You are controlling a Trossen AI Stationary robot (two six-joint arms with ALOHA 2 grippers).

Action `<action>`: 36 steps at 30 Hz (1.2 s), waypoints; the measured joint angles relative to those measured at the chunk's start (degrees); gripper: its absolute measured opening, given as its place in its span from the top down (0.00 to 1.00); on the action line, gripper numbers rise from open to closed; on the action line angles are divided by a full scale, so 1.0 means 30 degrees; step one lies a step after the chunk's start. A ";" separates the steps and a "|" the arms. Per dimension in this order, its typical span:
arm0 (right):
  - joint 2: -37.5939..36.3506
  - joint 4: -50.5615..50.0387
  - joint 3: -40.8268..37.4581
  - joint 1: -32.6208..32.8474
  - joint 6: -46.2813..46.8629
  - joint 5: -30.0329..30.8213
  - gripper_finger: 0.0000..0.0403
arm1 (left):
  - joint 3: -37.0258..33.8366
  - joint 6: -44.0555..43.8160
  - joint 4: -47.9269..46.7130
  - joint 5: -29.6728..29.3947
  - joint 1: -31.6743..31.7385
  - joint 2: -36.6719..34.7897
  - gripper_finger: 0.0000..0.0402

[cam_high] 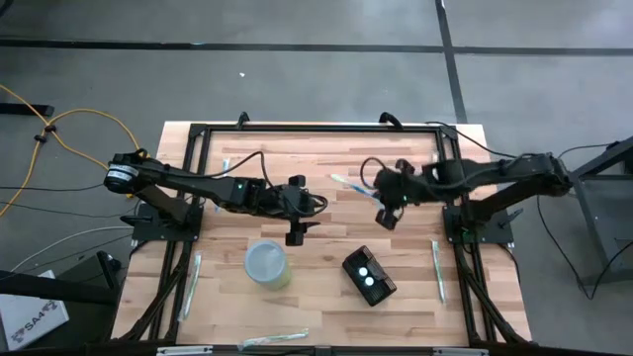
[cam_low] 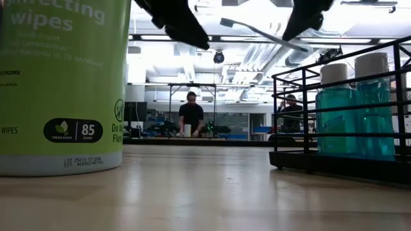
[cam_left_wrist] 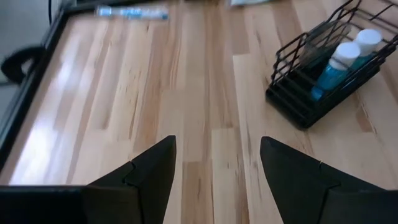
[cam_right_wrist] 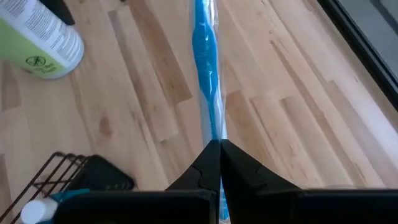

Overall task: Pick & Place toothbrushing station
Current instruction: Put the middle blue toothbrush into the black mesh organizer

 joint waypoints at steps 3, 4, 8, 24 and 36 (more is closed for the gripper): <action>0.0235 -0.0078 0.0000 0.1525 0.0887 0.1243 1.00 | 0.0000 0.0773 0.0972 0.0007 -0.0201 0.0000 0.44; 0.0260 -0.0054 0.0000 0.2061 0.1192 0.1624 1.00 | 0.0000 0.1010 0.1390 0.0007 -0.0265 0.0000 0.44; 0.0216 -0.0032 0.0000 0.4087 0.2501 0.3530 1.00 | 0.0000 0.1845 0.3190 0.0000 -0.0581 0.0000 0.44; 0.0237 -0.0158 0.0000 1.0067 0.6798 0.6665 1.00 | 0.0015 0.2962 0.7128 -0.0007 -0.1258 -0.0007 0.44; 0.1823 -0.0693 0.0000 1.0586 0.8324 0.6281 1.00 | 0.0015 0.3617 0.7142 -0.0554 -0.2375 -0.0007 0.44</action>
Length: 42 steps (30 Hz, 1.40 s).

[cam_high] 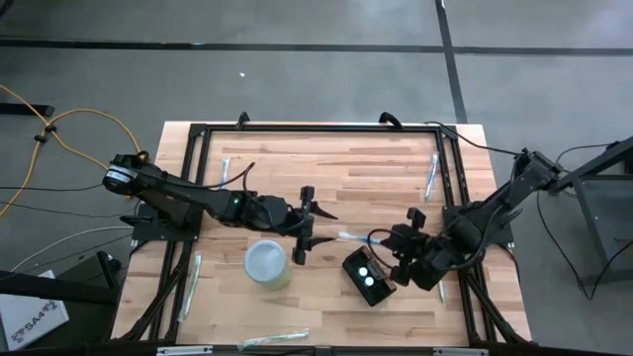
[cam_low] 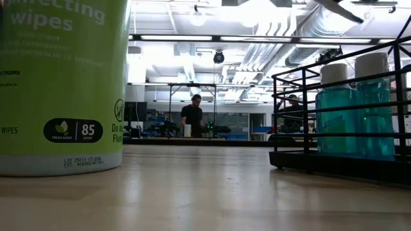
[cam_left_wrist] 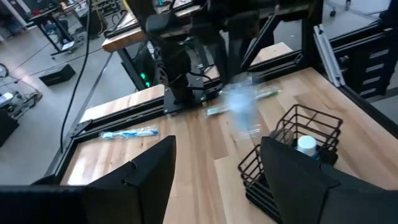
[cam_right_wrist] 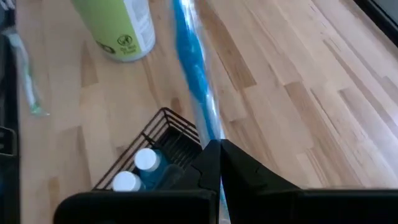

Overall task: Pick & Place toothbrushing station
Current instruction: Put the middle blue toothbrush into the black mesh organizer

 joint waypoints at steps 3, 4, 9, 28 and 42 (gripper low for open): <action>0.0448 0.0007 0.0000 -0.0011 0.0082 -0.0165 1.00 | 0.0000 0.0000 0.0007 0.0000 -0.0180 0.0000 0.44; 0.0573 0.0037 0.0000 -0.0011 0.0082 -0.0203 1.00 | 0.0000 0.0000 0.0007 0.0000 -0.0231 0.0000 0.44; 0.0905 0.0069 0.0000 -0.0011 0.0077 -0.0376 1.00 | 0.0000 0.0003 0.0026 0.0000 -0.0368 0.0000 0.44; 0.0900 0.0272 0.0000 -0.0011 -0.0042 -0.0211 1.00 | 0.0000 0.0007 0.0095 -0.0007 -0.0371 0.0000 0.44; 0.0892 0.0268 0.0000 -0.0011 -0.0064 -0.0184 1.00 | 0.0000 -0.0023 0.0087 -0.0007 -0.0371 0.0000 0.58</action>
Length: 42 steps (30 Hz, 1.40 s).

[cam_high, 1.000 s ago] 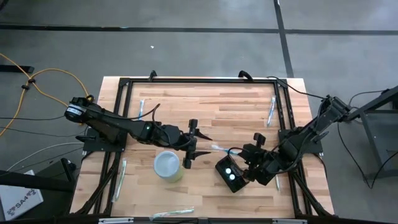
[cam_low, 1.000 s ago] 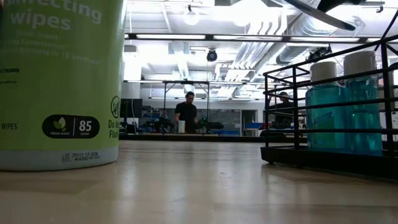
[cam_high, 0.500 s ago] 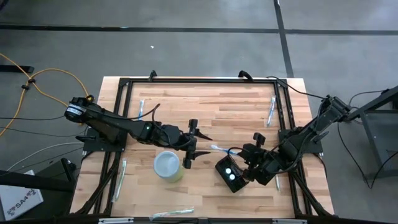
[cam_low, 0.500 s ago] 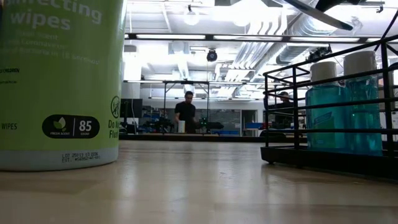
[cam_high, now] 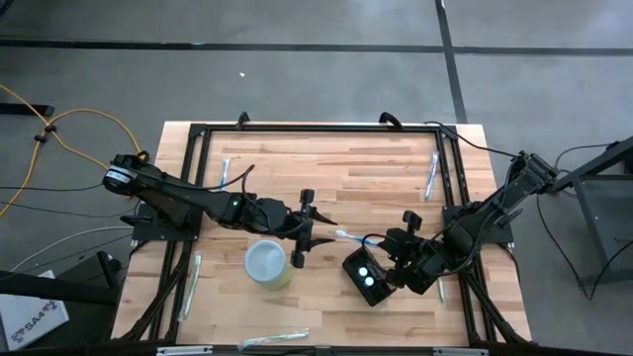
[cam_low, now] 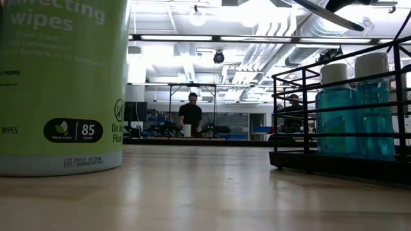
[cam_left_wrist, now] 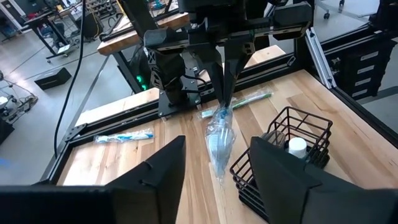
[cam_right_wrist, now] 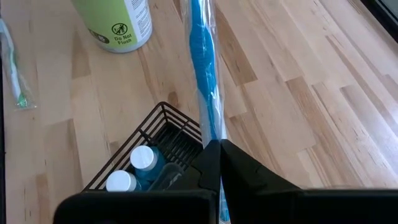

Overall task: Pick & Place toothbrushing station
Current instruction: Put the middle blue toothbrush into the black mesh organizer

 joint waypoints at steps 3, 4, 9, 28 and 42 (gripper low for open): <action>0.0000 0.0000 0.0000 0.0000 0.0000 0.0000 1.00 | 0.0000 -0.0130 -0.0007 0.0000 0.0000 0.0000 0.63; 0.0000 0.0000 0.0000 0.0000 0.0000 0.0000 1.00 | 0.0000 -0.0130 -0.0013 0.0000 -0.0004 0.0000 0.65; 0.0000 0.0000 0.0000 0.0000 -0.0002 0.0000 1.00 | 0.0000 -0.0145 -0.0150 -0.0003 -0.0006 0.0000 0.73; 0.0000 0.0219 0.0000 0.0000 -0.0007 -0.0048 1.00 | -0.0007 -0.0268 0.0024 -0.0015 0.0000 -0.0007 1.00; -0.0007 0.0521 0.0000 -0.0015 -0.0015 -0.0729 0.99 | 0.0044 0.0598 0.1048 -0.0474 0.0145 -0.0015 1.00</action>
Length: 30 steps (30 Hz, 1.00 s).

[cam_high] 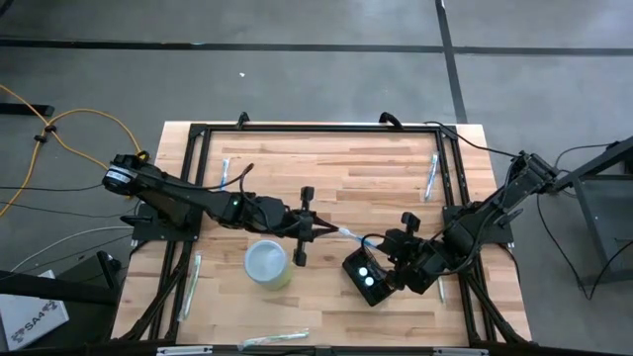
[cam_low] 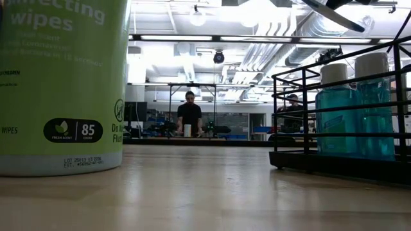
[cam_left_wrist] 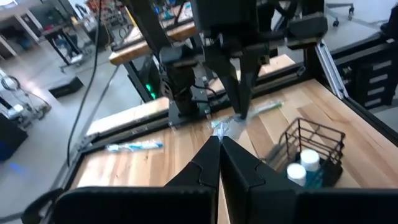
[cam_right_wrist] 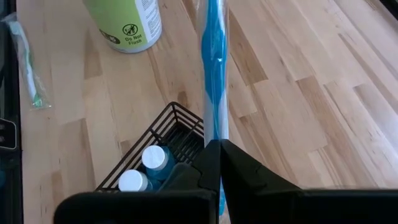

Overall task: Pick & Place toothbrushing station
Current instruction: Put the middle blue toothbrush into the black mesh organizer

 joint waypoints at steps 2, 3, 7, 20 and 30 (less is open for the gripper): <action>-0.0007 0.0065 0.0000 0.0000 -0.0072 0.0007 0.99 | 0.0007 0.0072 0.0297 0.0002 0.0090 0.0000 1.00; -0.0007 0.0122 0.0000 0.0000 -0.0225 0.0001 0.99 | 0.0007 0.0066 0.0393 0.0015 0.0188 0.0000 1.00; -0.0007 0.0743 0.0000 0.0000 -0.1169 -0.0303 0.99 | 0.0022 0.0066 0.0732 0.0143 0.0515 0.0000 1.00; -0.0007 0.0921 0.0000 0.0015 -0.1823 -0.1158 0.70 | 0.0618 0.0830 0.0031 0.0102 0.0416 0.0000 1.00; -0.0481 -0.1198 0.0000 0.0728 0.1267 -0.1158 0.70 | 0.2662 0.0358 -0.2920 0.2378 0.0340 0.0155 1.00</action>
